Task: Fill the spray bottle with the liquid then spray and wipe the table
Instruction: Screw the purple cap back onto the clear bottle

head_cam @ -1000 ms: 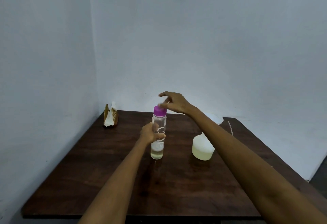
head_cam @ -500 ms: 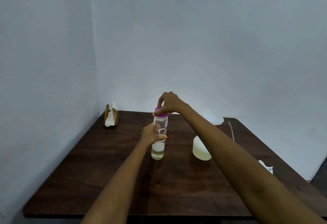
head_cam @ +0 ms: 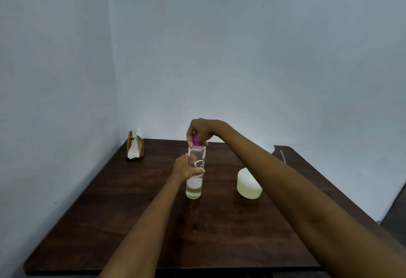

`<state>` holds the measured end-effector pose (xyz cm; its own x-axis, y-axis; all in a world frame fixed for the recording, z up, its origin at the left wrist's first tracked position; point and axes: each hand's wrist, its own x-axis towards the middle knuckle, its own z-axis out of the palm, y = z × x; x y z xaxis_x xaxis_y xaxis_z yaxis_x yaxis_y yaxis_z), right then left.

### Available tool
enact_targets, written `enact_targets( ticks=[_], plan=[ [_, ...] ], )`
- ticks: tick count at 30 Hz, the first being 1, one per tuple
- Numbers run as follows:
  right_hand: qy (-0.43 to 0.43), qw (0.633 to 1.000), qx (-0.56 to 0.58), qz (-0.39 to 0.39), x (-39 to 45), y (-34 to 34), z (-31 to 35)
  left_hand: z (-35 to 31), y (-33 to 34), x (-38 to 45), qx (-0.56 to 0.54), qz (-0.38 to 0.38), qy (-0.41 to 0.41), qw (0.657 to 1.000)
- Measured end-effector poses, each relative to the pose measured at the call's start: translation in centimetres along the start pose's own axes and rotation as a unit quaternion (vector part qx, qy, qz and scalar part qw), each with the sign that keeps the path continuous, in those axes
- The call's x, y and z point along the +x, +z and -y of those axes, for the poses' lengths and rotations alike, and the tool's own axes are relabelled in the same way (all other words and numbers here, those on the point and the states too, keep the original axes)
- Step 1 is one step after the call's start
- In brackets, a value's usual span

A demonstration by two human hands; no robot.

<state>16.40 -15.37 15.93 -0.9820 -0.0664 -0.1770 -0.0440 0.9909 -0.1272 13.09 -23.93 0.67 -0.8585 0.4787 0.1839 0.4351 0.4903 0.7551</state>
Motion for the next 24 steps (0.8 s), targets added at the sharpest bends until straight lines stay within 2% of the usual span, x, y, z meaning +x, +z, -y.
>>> enact_targets(
  ticks=[4,7,10,14,19,24],
  plan=[
    [0.008,0.999,0.027,-0.029,0.1,0.4,-0.4,0.1,0.0,0.1,-0.002,0.003,0.000,1.000],
    [0.076,0.997,0.001,-0.029,0.2,0.3,-0.7,0.1,0.0,-0.1,-0.012,-0.002,-0.001,1.000],
    [0.042,0.999,-0.013,-0.001,0.0,-0.2,-0.6,0.2,0.0,0.1,-0.008,0.000,-0.002,1.000],
    [-0.012,0.999,-0.042,-0.031,-0.1,-0.9,-0.1,0.6,0.2,0.4,-0.015,-0.008,-0.014,1.000],
    [0.010,0.999,-0.040,0.000,0.5,-0.6,-0.2,0.5,0.3,0.2,-0.020,-0.007,-0.009,1.000],
    [0.021,0.999,-0.035,-0.009,0.7,0.0,-0.2,0.4,0.2,0.2,-0.017,0.001,-0.007,1.000]
  ],
)
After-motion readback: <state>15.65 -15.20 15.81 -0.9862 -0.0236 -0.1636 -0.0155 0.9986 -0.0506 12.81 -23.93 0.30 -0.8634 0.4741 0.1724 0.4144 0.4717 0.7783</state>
